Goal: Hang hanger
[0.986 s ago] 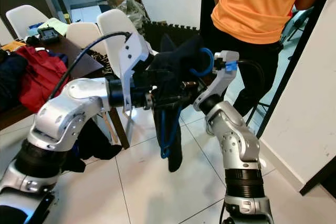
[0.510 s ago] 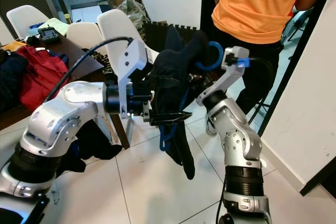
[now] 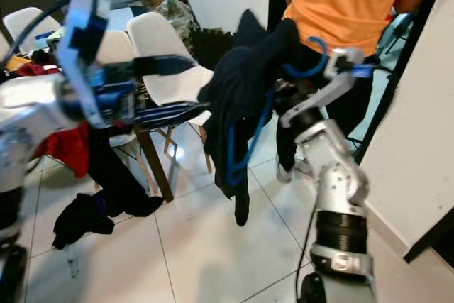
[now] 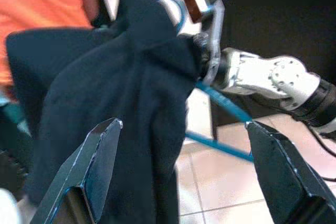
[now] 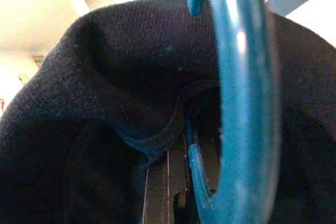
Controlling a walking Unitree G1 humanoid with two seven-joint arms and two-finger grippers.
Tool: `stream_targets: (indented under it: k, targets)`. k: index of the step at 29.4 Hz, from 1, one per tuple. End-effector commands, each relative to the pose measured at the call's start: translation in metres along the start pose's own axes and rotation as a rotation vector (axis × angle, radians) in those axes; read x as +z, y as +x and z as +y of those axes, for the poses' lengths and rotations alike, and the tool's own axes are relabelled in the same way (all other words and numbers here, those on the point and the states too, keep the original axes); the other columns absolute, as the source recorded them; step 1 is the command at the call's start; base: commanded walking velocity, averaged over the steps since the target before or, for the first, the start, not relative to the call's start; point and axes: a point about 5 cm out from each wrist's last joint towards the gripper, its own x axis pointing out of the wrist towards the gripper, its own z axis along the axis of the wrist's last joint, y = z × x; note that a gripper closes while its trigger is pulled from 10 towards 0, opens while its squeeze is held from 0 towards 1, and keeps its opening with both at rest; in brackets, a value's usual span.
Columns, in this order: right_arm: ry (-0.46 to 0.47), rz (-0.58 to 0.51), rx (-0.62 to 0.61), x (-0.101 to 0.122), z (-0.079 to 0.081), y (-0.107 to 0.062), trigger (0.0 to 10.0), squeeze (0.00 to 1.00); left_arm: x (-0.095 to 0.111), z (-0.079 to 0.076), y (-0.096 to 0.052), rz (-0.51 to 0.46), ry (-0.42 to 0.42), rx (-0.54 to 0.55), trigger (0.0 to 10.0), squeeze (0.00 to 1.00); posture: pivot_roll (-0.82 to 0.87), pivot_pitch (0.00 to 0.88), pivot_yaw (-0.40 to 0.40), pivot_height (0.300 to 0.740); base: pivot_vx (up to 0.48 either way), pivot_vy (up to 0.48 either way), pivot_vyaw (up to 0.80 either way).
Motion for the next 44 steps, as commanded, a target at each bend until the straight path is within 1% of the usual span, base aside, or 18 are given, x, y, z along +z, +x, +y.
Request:
stream_targets:
  k: [1, 3, 4, 5, 8, 10, 14, 15, 16, 18, 22, 24, 28, 32, 35, 37, 42, 44]
  targets:
    - [-0.009, -0.031, 0.108, 0.012, 0.012, 0.006, 10.0, 0.0, -0.006, 0.007, -0.016, 0.091, 0.049, 0.07, 10.0, 0.12, 0.1, 0.015, 0.031, 0.74, 0.0, 0.0, 0.0]
    - [-0.009, -0.031, 0.108, 0.012, 0.012, 0.006, 10.0, 0.0, -0.006, 0.007, -0.016, 0.091, 0.049, 0.07, 10.0, 0.12, 0.1, 0.015, 0.031, 0.74, 0.0, 0.0, 0.0]
    - [-0.029, -0.025, 0.139, 0.017, 0.013, 0.004, 10.0, 0.0, -0.008, 0.014, -0.027, 0.129, 0.071, 0.129, 10.0, 0.0, 0.11, 0.016, 0.028, 0.74, 0.0, 0.0, 0.0]
    - [-0.055, -0.014, 0.185, 0.024, 0.014, 0.0, 10.0, 0.0, -0.012, 0.024, -0.043, 0.176, 0.092, 0.2, 10.0, 0.0, 0.11, 0.017, 0.02, 0.74, 0.0, 0.0, 0.0]
    - [-0.055, -0.014, 0.185, 0.024, 0.014, 0.0, 10.0, 0.0, -0.012, 0.024, -0.043, 0.176, 0.092, 0.2, 10.0, 0.0, 0.11, 0.017, 0.02, 0.74, 0.0, 0.0, 0.0]
    - [-0.107, 0.03, 0.295, 0.035, 0.021, -0.01, 10.0, 0.0, -0.011, 0.036, -0.066, 0.21, 0.128, 0.287, 10.0, 0.0, 0.11, 0.016, 0.017, 0.74, 0.0, 0.0, 0.0]
    - [-0.107, 0.03, 0.295, 0.035, 0.021, -0.01, 10.0, 0.0, -0.011, 0.036, -0.066, 0.21, 0.128, 0.287, 10.0, 0.0, 0.11, 0.016, 0.017, 0.74, 0.0, 0.0, 0.0]
    - [-0.133, 0.062, 0.35, 0.038, 0.026, -0.016, 10.0, 0.0, -0.007, 0.04, -0.072, 0.199, 0.143, 0.303, 10.0, 0.0, 0.11, 0.016, 0.017, 0.74, 0.0, 0.0, 0.0]
    - [-0.133, 0.062, 0.35, 0.038, 0.026, -0.016, 10.0, 0.0, -0.007, 0.04, -0.072, 0.199, 0.143, 0.303, 10.0, 0.0, 0.11, 0.016, 0.017, 0.74, 0.0, 0.0, 0.0]
    - [-0.167, 0.133, 0.455, 0.039, 0.035, -0.026, 10.0, 0.0, 0.003, 0.042, -0.076, 0.166, 0.133, 0.252, 10.0, 0.0, 0.11, 0.015, 0.026, 0.74, 0.0, 0.0, 0.0]
    - [-0.179, 0.153, 0.506, 0.04, 0.044, -0.031, 10.0, 0.0, 0.0, 0.036, -0.076, 0.179, 0.092, 0.158, 10.0, 0.0, 0.1, 0.006, 0.035, 0.74, 0.0, 0.0, 0.0]
    - [-0.18, 0.152, 0.509, 0.04, 0.044, -0.032, 10.0, 0.0, -0.001, 0.035, -0.075, 0.18, 0.086, 0.148, 10.0, 0.0, 0.1, 0.006, 0.035, 0.74, 0.0, 0.0, 0.0]
    - [-0.175, 0.135, 0.537, 0.045, 0.05, -0.031, 10.0, 0.0, -0.02, 0.023, -0.066, 0.217, 0.039, 0.055, 10.0, 0.0, 0.1, 0.006, 0.039, 0.74, 0.0, 0.0, 0.0]
    - [-0.174, 0.126, 0.54, 0.047, 0.051, -0.03, 10.0, 0.0, -0.027, 0.019, -0.062, 0.227, 0.022, 0.031, 10.0, 0.0, 0.1, 0.007, 0.04, 0.74, 0.0, 0.0, 0.0]
    - [-0.17, 0.106, 0.533, 0.05, 0.053, -0.028, 10.0, 0.0, -0.045, 0.009, -0.048, 0.24, 0.003, 0.003, 10.0, 0.0, 0.1, 0.009, 0.041, 0.74, 0.0, 0.0, 0.0]
    - [-0.17, 0.106, 0.533, 0.05, 0.053, -0.028, 10.0, 0.0, -0.045, 0.009, -0.048, 0.24, 0.003, 0.003, 10.0, 0.0, 0.1, 0.009, 0.041, 0.74, 0.0, 0.0, 0.0]
    - [-0.195, 0.101, 0.458, 0.048, 0.047, -0.022, 10.0, 0.0, -0.053, 0.001, -0.034, 0.21, -0.024, -0.014, 10.0, 0.0, 0.1, 0.009, 0.042, 0.74, 0.0, 0.0, 0.0]
    - [-0.195, 0.101, 0.458, 0.048, 0.047, -0.022, 10.0, 0.0, -0.053, 0.001, -0.034, 0.21, -0.024, -0.014, 10.0, 0.0, 0.1, 0.009, 0.042, 0.74, 0.0, 0.0, 0.0]
